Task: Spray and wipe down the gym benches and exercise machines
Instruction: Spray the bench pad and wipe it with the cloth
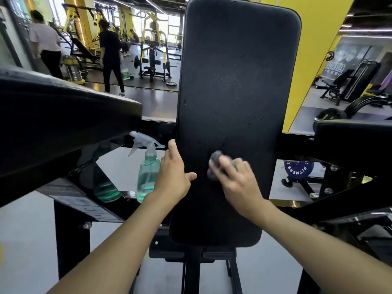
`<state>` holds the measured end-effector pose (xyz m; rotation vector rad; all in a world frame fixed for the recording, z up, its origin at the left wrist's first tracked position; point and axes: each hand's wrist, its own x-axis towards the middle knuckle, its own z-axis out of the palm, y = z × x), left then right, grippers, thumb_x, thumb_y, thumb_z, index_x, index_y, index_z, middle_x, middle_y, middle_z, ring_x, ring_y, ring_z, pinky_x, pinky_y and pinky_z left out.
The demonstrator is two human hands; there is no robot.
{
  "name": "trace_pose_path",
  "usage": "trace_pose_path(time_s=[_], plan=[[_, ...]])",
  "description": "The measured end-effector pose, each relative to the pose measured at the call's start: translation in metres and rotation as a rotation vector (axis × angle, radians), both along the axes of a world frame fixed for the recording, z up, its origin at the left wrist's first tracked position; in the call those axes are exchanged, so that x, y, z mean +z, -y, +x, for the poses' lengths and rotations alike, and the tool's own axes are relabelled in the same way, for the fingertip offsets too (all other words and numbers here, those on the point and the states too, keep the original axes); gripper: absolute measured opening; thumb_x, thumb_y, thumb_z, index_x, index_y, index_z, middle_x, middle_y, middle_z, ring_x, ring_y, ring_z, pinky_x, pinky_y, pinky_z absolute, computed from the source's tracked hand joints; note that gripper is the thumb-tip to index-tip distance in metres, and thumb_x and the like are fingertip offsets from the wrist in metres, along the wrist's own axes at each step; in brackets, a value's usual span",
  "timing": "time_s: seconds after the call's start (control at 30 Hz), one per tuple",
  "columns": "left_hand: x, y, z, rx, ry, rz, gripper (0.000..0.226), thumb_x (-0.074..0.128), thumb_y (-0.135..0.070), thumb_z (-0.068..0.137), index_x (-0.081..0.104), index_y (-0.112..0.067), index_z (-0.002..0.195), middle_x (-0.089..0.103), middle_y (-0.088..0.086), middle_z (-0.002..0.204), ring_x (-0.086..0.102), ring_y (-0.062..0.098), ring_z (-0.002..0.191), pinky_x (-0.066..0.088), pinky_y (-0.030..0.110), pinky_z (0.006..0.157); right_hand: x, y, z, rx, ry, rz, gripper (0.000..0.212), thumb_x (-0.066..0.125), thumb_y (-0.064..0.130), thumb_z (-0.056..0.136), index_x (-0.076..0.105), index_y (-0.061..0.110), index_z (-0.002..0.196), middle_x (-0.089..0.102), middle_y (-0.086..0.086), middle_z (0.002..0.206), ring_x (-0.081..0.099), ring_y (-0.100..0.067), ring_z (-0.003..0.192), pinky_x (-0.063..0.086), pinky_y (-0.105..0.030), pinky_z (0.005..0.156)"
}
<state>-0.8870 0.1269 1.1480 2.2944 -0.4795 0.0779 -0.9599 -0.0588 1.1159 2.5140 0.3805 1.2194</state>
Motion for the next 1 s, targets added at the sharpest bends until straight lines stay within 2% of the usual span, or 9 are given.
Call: trace_pose_path(time_s=[0.1, 0.27, 0.47, 0.57, 0.63, 0.73, 0.8, 0.93, 1.0], plan=[[0.001, 0.0, -0.001, 0.005, -0.012, 0.007, 0.105, 0.079, -0.02, 0.086, 0.001, -0.012, 0.155, 0.024, 0.01, 0.161, 0.028, 0.027, 0.146, 0.031, 0.036, 0.114, 0.034, 0.019, -0.003, 0.096, -0.14, -0.293, 0.04, 0.049, 0.007, 0.096, 0.059, 0.014, 0.134, 0.056, -0.009, 0.126, 0.051, -0.03, 0.081, 0.041, -0.041, 0.067], [0.003, -0.002, -0.003, -0.006, -0.024, 0.005, 0.101, 0.077, -0.02, 0.087, 0.003, -0.011, 0.155, 0.029, 0.011, 0.157, 0.032, 0.027, 0.143, 0.033, 0.034, 0.112, 0.041, 0.005, 0.019, -0.113, 0.136, 0.154, 0.044, 0.057, -0.001, 0.085, 0.066, 0.011, 0.126, 0.055, -0.013, 0.125, 0.051, -0.033, 0.078, 0.039, -0.041, 0.065], [0.007, -0.013, -0.002, -0.079, -0.074, 0.06, 0.102, 0.074, -0.015, 0.089, -0.002, -0.014, 0.157, 0.025, 0.01, 0.16, 0.034, 0.027, 0.144, 0.035, 0.036, 0.112, 0.041, 0.001, 0.009, 0.139, -0.136, -0.309, 0.034, 0.044, 0.01, 0.1, 0.063, 0.014, 0.128, 0.059, -0.007, 0.119, 0.051, -0.029, 0.076, 0.04, -0.041, 0.065], [0.009, -0.015, -0.003, -0.072, -0.09, 0.053, 0.098, 0.072, -0.012, 0.09, 0.0, -0.017, 0.157, 0.027, 0.007, 0.16, 0.037, 0.026, 0.142, 0.038, 0.035, 0.11, 0.049, -0.002, 0.027, -0.038, 0.084, 0.038, 0.041, 0.053, 0.002, 0.089, 0.067, 0.015, 0.125, 0.057, -0.009, 0.123, 0.052, -0.031, 0.076, 0.037, -0.041, 0.066], [0.009, -0.016, -0.005, -0.054, -0.09, 0.051, 0.094, 0.072, -0.013, 0.091, 0.005, -0.016, 0.157, 0.03, 0.007, 0.159, 0.039, 0.025, 0.141, 0.037, 0.032, 0.108, 0.027, -0.021, 0.028, -0.058, 0.112, 0.107, 0.04, 0.053, 0.001, 0.09, 0.066, 0.01, 0.126, 0.052, -0.011, 0.123, 0.05, -0.032, 0.075, 0.039, -0.042, 0.065], [0.006, -0.016, -0.003, -0.045, -0.079, 0.057, 0.09, 0.074, -0.015, 0.089, 0.011, -0.013, 0.155, 0.036, 0.008, 0.155, 0.041, 0.025, 0.139, 0.036, 0.029, 0.104, 0.022, -0.024, 0.018, 0.151, -0.122, -0.292, 0.038, 0.039, 0.008, 0.1, 0.061, 0.008, 0.131, 0.053, -0.01, 0.121, 0.051, -0.03, 0.075, 0.04, -0.041, 0.065], [0.006, -0.016, -0.004, -0.043, -0.091, 0.06, 0.089, 0.073, -0.016, 0.09, 0.012, -0.013, 0.155, 0.036, 0.007, 0.154, 0.041, 0.025, 0.138, 0.036, 0.028, 0.103, 0.052, -0.01, 0.025, 0.155, -0.132, -0.398, 0.039, 0.038, 0.01, 0.1, 0.06, 0.013, 0.132, 0.06, -0.007, 0.12, 0.052, -0.029, 0.077, 0.04, -0.041, 0.066], [0.008, -0.016, -0.006, -0.038, -0.122, 0.054, 0.086, 0.072, -0.015, 0.091, 0.013, -0.014, 0.154, 0.038, 0.007, 0.153, 0.044, 0.025, 0.136, 0.038, 0.028, 0.101, 0.057, -0.021, 0.041, -0.034, 0.105, 0.037, 0.04, 0.053, 0.003, 0.089, 0.066, 0.012, 0.126, 0.061, -0.011, 0.12, 0.053, -0.032, 0.076, 0.037, -0.041, 0.067], [0.008, -0.017, -0.007, -0.04, -0.11, 0.061, 0.083, 0.073, -0.014, 0.089, 0.018, -0.013, 0.151, 0.042, 0.008, 0.149, 0.047, 0.026, 0.133, 0.039, 0.029, 0.099, 0.03, -0.039, 0.033, 0.037, 0.049, -0.017, 0.035, 0.047, 0.005, 0.095, 0.065, 0.007, 0.125, 0.053, -0.011, 0.12, 0.05, -0.031, 0.074, 0.038, -0.041, 0.065]])
